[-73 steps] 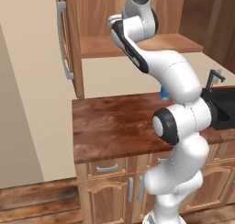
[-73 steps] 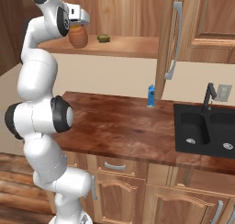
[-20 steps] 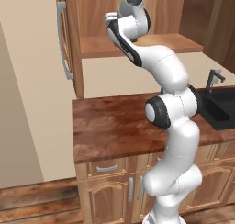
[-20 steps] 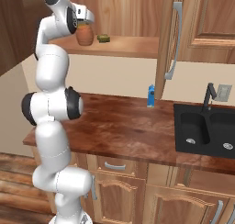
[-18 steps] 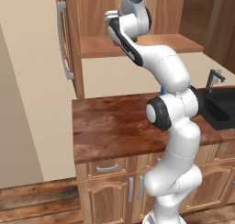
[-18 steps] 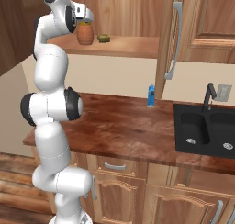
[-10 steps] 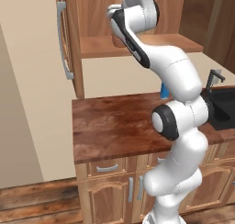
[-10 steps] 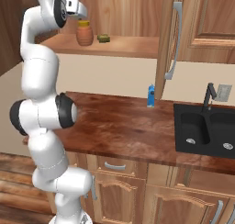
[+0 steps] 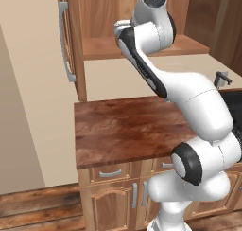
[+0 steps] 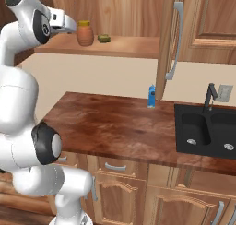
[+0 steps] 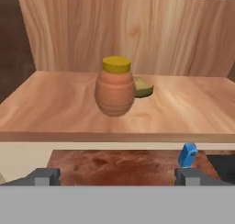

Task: Pick the cereal and honey bottle from the counter and place them in the cabinets closest to them.

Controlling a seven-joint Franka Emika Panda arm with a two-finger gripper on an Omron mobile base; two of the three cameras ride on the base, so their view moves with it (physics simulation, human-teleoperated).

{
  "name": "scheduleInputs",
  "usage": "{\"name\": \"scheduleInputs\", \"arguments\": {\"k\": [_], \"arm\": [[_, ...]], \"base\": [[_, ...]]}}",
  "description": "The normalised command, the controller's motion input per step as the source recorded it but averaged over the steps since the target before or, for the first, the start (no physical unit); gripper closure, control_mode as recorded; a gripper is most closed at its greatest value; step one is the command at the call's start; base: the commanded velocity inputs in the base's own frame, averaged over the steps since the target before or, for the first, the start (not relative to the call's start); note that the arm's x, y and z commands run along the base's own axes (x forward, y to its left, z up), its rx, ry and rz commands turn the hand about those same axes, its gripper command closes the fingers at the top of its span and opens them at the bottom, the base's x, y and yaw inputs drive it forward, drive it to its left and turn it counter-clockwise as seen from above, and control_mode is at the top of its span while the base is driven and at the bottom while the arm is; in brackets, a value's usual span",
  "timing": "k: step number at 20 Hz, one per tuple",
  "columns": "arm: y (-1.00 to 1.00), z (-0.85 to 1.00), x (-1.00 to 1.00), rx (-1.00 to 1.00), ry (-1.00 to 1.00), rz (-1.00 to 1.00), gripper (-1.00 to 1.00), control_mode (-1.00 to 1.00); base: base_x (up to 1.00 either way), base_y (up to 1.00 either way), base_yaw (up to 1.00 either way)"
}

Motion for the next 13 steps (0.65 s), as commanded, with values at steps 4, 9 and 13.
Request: {"name": "scheduleInputs", "arguments": {"k": [4, 9, 13], "arm": [[0.0, -0.23, -1.0, 0.0, -0.12, 0.0, -1.0, -1.0], [0.0, -0.01, -1.0, 0.0, -0.24, -0.02, -1.0, -1.0], [0.0, 0.03, -0.91, 0.0, -0.3, -0.06, -1.0, -1.0]], "base": [[0.0, 0.0, 0.0], [0.0, 0.0, 0.0], [0.0, 0.0, 0.0]]}}
